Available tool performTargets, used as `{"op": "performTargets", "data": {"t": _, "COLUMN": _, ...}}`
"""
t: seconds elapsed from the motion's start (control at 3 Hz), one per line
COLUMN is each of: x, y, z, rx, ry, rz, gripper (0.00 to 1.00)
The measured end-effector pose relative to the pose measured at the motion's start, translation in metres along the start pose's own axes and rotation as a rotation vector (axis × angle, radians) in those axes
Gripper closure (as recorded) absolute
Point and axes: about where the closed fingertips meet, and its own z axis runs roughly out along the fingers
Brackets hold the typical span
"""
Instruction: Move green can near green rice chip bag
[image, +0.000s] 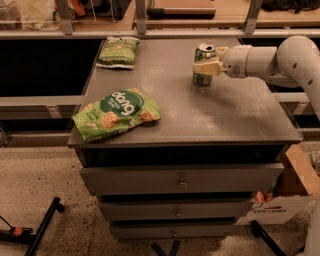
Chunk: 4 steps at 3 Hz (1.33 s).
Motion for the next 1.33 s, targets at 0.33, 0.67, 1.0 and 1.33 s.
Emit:
{"op": "performTargets", "data": {"t": 0.33, "x": 0.001, "y": -0.005, "z": -0.002, "rx": 0.016, "ry": 0.004, "rz": 0.007, "gripper": 1.0}}
{"op": "performTargets", "data": {"t": 0.67, "x": -0.001, "y": -0.011, "z": -0.008, "rx": 0.043, "ry": -0.004, "rz": 0.018, "gripper": 1.0}}
{"op": "performTargets", "data": {"t": 1.0, "x": -0.004, "y": -0.01, "z": -0.009, "rx": 0.044, "ry": -0.009, "rz": 0.019, "gripper": 1.0}}
{"op": "performTargets", "data": {"t": 1.33, "x": -0.015, "y": -0.008, "z": -0.014, "rx": 0.05, "ry": -0.026, "rz": 0.014, "gripper": 1.0}}
